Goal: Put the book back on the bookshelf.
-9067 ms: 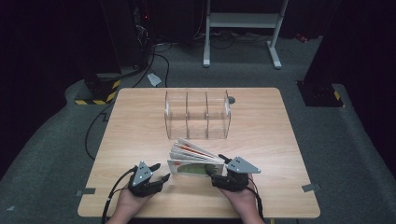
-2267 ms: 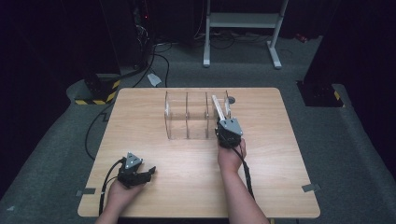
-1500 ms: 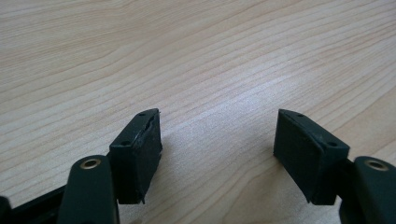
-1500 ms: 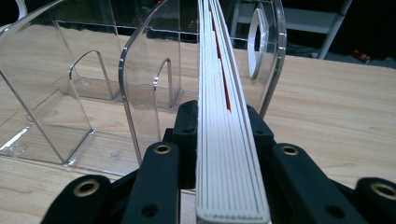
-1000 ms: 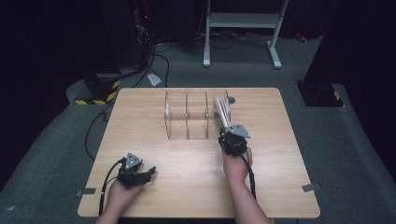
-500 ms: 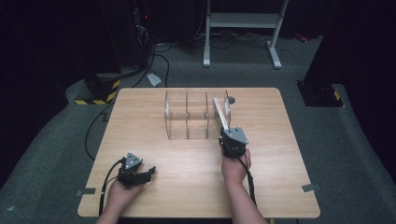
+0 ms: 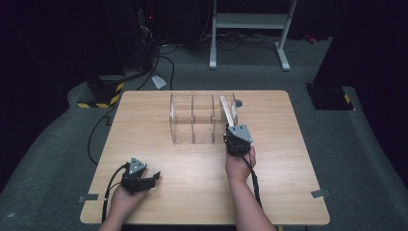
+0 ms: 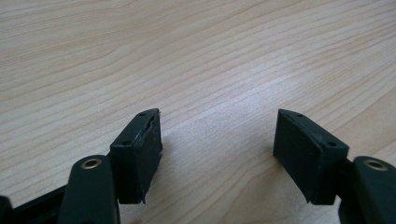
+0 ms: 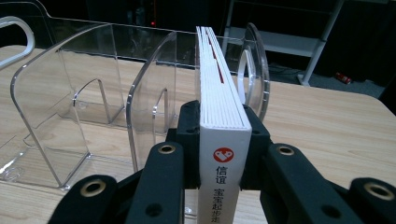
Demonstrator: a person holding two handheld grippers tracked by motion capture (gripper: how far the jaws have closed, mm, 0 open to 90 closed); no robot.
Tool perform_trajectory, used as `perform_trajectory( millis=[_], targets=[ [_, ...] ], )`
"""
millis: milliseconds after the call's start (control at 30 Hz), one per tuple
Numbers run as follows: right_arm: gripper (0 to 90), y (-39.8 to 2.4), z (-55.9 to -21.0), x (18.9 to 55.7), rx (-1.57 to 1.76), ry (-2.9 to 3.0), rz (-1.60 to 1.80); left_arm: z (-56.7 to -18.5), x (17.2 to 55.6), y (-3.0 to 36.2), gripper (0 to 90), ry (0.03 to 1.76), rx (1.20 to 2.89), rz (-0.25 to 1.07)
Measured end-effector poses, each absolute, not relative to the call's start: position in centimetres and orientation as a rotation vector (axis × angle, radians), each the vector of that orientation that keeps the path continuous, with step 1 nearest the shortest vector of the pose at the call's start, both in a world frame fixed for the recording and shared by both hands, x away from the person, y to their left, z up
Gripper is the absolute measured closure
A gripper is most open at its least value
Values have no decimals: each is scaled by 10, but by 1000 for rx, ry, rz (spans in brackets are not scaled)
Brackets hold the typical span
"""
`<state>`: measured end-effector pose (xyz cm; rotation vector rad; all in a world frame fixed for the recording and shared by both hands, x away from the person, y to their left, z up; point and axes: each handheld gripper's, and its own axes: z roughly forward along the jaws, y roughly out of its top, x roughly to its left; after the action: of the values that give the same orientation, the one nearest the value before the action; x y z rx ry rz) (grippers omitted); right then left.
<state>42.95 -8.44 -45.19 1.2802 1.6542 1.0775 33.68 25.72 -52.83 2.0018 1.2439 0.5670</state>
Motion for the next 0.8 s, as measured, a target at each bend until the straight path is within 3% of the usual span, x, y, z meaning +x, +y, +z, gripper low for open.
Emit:
perform_trajectory(
  millis=[800],
  targets=[
    [739, -82, -469, 421, 1351, 1556, 1072, -529, 334, 258, 325, 1241, 2000, 568]
  ],
)
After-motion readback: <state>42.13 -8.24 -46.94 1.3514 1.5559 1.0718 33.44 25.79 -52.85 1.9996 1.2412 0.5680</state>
